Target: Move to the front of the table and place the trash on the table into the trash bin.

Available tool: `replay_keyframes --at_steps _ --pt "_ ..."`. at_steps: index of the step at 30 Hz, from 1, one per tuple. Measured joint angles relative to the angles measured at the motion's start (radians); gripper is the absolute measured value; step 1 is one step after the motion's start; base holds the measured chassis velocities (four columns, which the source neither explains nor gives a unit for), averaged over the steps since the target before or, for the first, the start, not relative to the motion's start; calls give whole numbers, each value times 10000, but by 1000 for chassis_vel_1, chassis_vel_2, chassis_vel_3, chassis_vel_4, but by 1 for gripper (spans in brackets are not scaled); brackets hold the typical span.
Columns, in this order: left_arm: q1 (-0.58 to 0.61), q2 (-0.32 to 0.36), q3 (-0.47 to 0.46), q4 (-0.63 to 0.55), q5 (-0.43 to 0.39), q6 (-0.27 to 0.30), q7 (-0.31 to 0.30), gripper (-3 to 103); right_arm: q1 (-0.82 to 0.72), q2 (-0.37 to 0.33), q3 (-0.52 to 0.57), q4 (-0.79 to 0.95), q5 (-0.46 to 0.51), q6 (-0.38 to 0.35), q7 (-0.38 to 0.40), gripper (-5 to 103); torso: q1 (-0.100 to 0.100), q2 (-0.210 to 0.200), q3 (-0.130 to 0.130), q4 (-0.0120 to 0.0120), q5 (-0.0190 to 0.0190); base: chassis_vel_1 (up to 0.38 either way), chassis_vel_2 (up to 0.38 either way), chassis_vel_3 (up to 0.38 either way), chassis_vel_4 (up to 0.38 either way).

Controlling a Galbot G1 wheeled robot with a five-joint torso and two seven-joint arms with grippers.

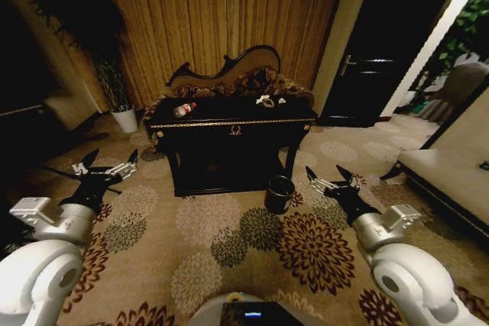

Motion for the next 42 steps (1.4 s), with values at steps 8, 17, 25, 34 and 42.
replay_keyframes --at_steps 8,17,25,34,42 --pt "10 -5 19 0 -1 -44 0 100 -25 22 -23 -1 -31 1 0 100 0 0 -1 0 -1 -136 129 139 -121" --pt "39 -9 1 0 0 -71 2 100 -33 24 -62 0 -77 1 -11 100 -2 1 -1 0 -1 -132 146 136 -140" --pt "35 -16 11 0 -1 -77 12 100 -32 28 -101 0 -72 -17 -15 100 0 0 0 0 1 -167 162 173 -153" --pt "36 -35 35 0 8 -208 10 100 -32 30 -101 0 -79 -32 -15 100 -1 1 -1 1 -1 -135 140 139 -133" --pt "53 -44 17 0 9 -210 10 100 -35 45 -96 0 -108 -37 -16 100 0 0 0 -3 -3 -180 171 174 -180"
